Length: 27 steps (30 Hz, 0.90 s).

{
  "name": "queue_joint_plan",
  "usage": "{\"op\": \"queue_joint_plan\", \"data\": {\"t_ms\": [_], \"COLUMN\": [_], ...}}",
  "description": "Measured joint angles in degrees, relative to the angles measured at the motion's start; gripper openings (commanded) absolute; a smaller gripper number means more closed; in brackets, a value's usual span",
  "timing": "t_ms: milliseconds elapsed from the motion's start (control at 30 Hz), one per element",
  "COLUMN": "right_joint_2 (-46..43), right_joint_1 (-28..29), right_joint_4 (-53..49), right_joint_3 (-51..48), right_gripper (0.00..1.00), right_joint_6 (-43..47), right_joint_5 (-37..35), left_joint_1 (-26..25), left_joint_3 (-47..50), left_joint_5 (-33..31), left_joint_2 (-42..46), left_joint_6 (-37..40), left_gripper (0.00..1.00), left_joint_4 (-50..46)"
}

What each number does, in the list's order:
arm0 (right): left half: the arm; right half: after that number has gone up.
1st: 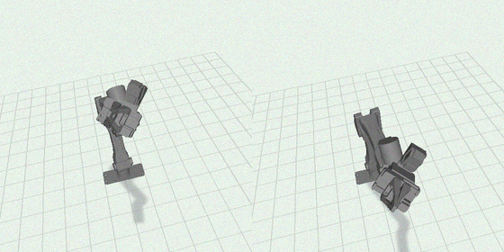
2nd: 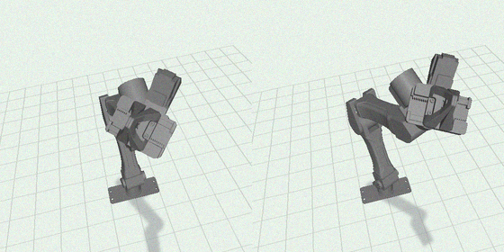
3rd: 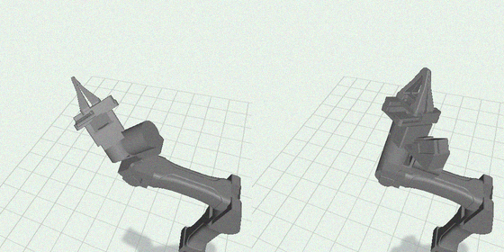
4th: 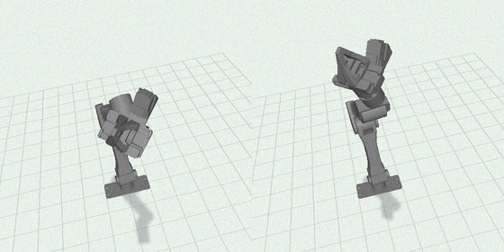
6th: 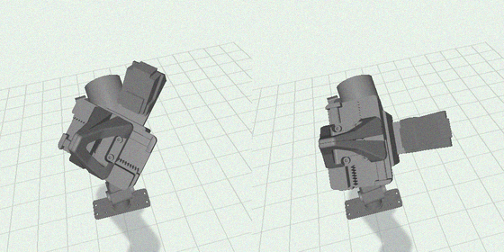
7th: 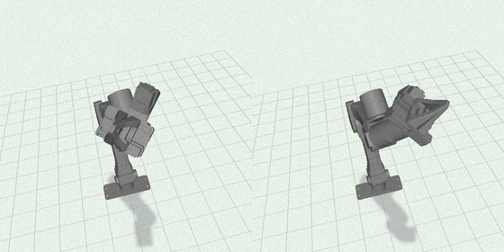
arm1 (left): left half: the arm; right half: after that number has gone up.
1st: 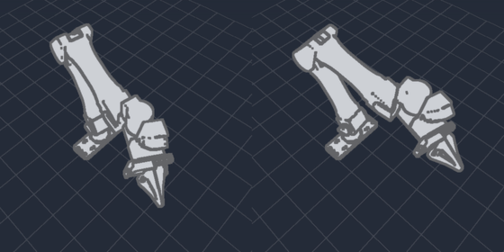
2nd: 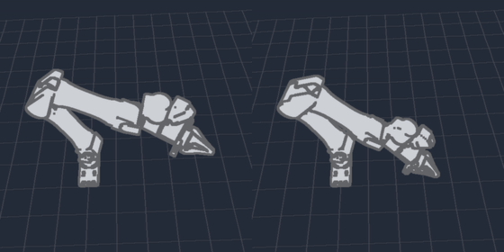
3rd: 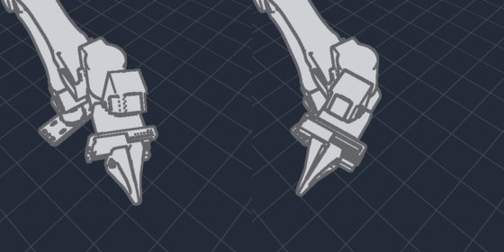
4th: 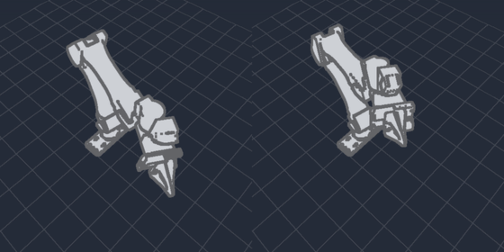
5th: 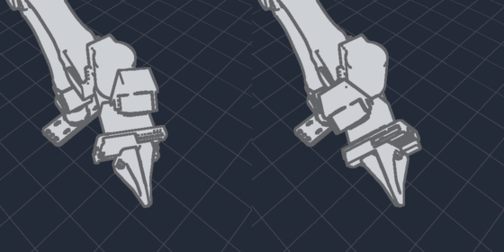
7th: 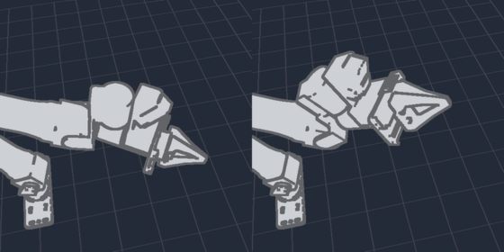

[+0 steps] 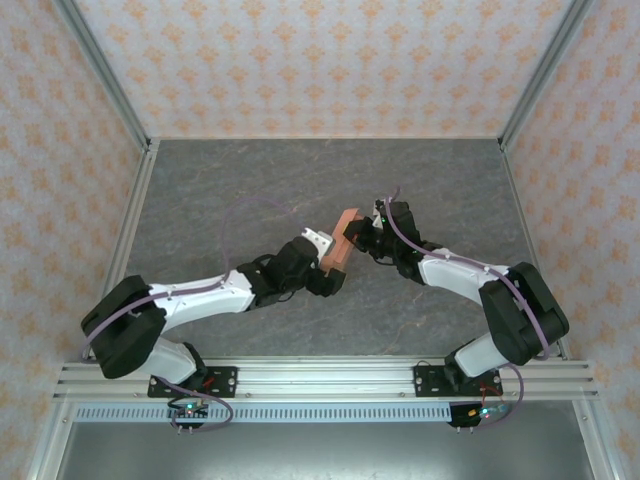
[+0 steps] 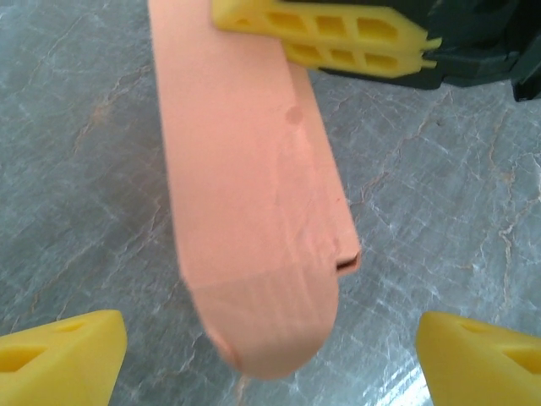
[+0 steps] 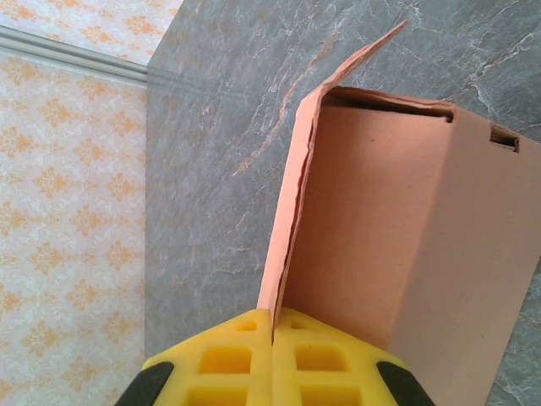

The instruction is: Fold the paper box

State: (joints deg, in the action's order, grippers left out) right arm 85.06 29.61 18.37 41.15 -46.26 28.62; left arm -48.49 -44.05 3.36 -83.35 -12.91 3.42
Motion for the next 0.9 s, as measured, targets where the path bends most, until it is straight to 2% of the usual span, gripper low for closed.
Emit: {"op": "queue_joint_plan", "data": {"t_ms": [333,733,900], "right_joint_2": [0.0,-0.2,-1.2], "right_joint_1": [0.0,0.0,0.0], "right_joint_4": [0.0,-0.4,-1.7], "right_joint_3": [0.0,0.0,0.0], "right_gripper": [0.01,0.01,0.11], "right_joint_6": [0.0,0.3,0.5], "right_joint_5": [-0.2,-0.8,-1.6], "left_joint_1": [-0.3,-0.3,-0.3], "left_joint_3": [-5.1,-5.7,-5.5], "left_joint_5": [-2.6,-4.0,-4.1], "left_joint_2": [-6.6,-9.4,-9.4], "left_joint_6": [1.9,2.5,3.2], "left_gripper": [0.77,0.53,0.45], "left_joint_4": [2.2,2.9,3.5]}}
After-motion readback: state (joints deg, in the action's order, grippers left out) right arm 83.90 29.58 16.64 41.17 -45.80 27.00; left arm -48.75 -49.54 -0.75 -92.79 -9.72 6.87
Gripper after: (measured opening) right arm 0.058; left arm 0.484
